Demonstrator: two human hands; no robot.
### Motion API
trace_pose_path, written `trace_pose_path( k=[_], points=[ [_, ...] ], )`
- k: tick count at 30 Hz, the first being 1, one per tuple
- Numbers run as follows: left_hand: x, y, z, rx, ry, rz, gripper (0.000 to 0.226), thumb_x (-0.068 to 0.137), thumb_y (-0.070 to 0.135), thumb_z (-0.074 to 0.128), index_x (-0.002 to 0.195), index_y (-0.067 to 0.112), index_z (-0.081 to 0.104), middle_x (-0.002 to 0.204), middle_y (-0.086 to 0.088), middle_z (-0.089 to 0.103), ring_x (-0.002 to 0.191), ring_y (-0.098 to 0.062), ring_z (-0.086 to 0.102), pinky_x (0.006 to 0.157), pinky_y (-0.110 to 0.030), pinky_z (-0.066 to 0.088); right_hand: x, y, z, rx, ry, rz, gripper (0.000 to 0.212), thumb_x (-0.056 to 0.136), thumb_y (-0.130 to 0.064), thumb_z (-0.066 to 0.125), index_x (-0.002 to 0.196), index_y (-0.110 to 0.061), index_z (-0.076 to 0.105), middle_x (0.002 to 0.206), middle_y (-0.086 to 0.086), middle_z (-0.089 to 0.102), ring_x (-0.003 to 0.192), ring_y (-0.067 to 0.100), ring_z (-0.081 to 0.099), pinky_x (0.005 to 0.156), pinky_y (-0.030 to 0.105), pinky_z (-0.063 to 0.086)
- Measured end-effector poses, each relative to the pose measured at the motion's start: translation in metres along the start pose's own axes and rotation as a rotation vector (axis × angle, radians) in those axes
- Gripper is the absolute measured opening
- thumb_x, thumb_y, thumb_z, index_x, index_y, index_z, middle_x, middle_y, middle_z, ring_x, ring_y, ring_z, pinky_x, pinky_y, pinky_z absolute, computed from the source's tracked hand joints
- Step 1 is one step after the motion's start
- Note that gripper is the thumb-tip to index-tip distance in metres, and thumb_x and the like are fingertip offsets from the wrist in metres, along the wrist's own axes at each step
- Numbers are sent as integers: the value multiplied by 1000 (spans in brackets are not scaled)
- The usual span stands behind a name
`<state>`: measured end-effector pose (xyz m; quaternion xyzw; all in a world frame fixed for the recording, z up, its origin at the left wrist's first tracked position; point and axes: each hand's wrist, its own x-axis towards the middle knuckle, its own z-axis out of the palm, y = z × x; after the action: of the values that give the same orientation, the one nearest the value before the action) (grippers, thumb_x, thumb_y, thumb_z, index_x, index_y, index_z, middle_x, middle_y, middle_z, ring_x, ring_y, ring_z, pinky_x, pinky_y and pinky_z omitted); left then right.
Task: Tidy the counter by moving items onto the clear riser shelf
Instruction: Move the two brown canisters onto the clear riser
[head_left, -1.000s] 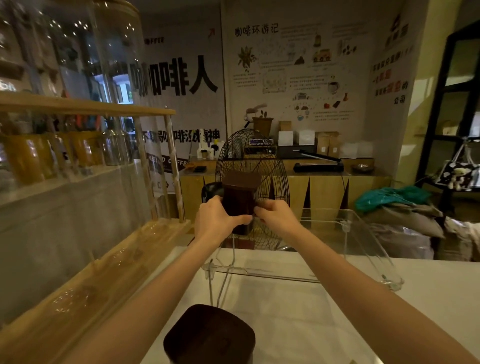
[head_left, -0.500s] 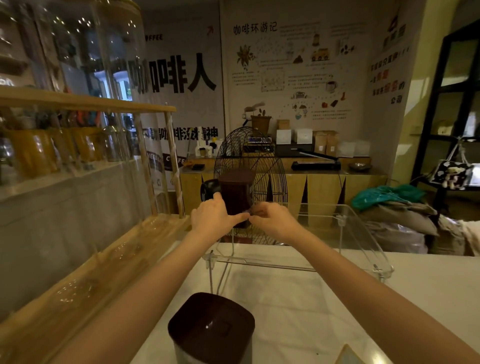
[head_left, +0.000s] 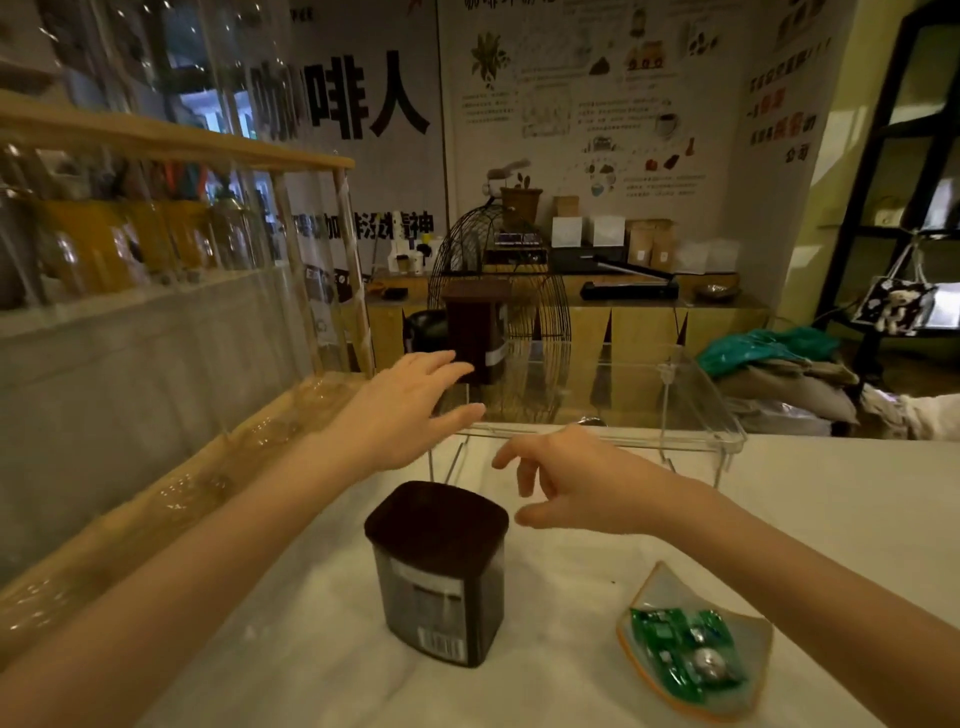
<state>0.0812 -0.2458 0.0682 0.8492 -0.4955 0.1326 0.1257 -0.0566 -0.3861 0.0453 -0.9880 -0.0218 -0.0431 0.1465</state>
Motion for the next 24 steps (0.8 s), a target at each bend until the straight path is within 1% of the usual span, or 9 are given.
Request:
trace_pose_path(
  k=[3, 6, 8, 10, 12, 15, 18, 20, 24],
  points=[
    [-42, 8, 0, -90, -85, 1, 64, 78, 65, 29, 133, 33, 35, 149, 7, 31, 135, -10, 24, 111, -35, 22, 1, -3, 11, 4, -154, 34, 60, 71, -33, 73, 124, -25, 44, 105, -2, 63, 72, 4, 52, 65, 20, 42],
    [-77, 10, 4, -232, -117, -95, 77, 65, 74, 28, 132, 36, 35, 148, 10, 31, 133, -7, 25, 107, -31, 23, 2, -6, 21, 105, -218, 47, 57, 65, -36, 78, 114, -23, 50, 105, -1, 64, 86, 13, 60, 76, 27, 49],
    [-96, 10, 10, -371, -74, -198, 89, 57, 78, 36, 135, 36, 29, 148, 10, 30, 133, -8, 27, 105, -29, 25, 2, -6, 28, 153, -217, 49, 56, 62, -36, 80, 109, -23, 52, 105, -1, 65, 89, 14, 63, 79, 29, 52],
    [-112, 10, 20, -495, 0, -313, 109, 44, 81, 48, 138, 33, 22, 147, 7, 31, 131, -11, 32, 108, -35, 31, 1, -6, 34, 211, -206, 59, 58, 60, -36, 81, 110, -24, 54, 105, -2, 67, 89, 13, 64, 82, 31, 54],
    [-124, 11, 34, -599, 51, -415, 121, 34, 77, 60, 138, 27, 21, 143, 4, 36, 124, -12, 39, 102, -37, 39, 1, -7, 38, 288, -203, 60, 58, 59, -33, 82, 111, -25, 55, 104, -4, 68, 89, 11, 65, 84, 31, 54],
    [-134, 15, 56, -700, 79, -488, 112, 32, 67, 70, 128, 26, 33, 125, 9, 49, 102, -5, 48, 79, -21, 44, 1, -7, 41, 390, -194, 44, 59, 60, -25, 82, 113, -23, 57, 104, -4, 70, 90, 11, 65, 83, 30, 55],
    [-137, 18, 71, -776, 127, -493, 100, 32, 65, 71, 120, 32, 37, 104, 26, 47, 91, 4, 48, 63, -9, 39, 2, -5, 44, 431, -187, 46, 58, 62, -20, 82, 114, -22, 58, 104, -3, 71, 89, 11, 66, 83, 29, 55],
    [-136, 21, 76, -810, 164, -484, 89, 33, 64, 73, 110, 41, 35, 97, 36, 41, 89, 11, 47, 61, -6, 38, 2, -3, 46, 442, -167, 46, 58, 61, -20, 82, 114, -21, 59, 102, -2, 72, 88, 12, 67, 83, 30, 55],
    [-133, 29, 78, -860, 237, -453, 71, 33, 65, 74, 92, 59, 36, 96, 38, 45, 88, 23, 48, 60, 1, 41, -1, -2, 49, 461, -126, 27, 50, 60, -19, 83, 106, -20, 63, 88, -8, 72, 79, 5, 67, 76, 26, 56]
  ],
)
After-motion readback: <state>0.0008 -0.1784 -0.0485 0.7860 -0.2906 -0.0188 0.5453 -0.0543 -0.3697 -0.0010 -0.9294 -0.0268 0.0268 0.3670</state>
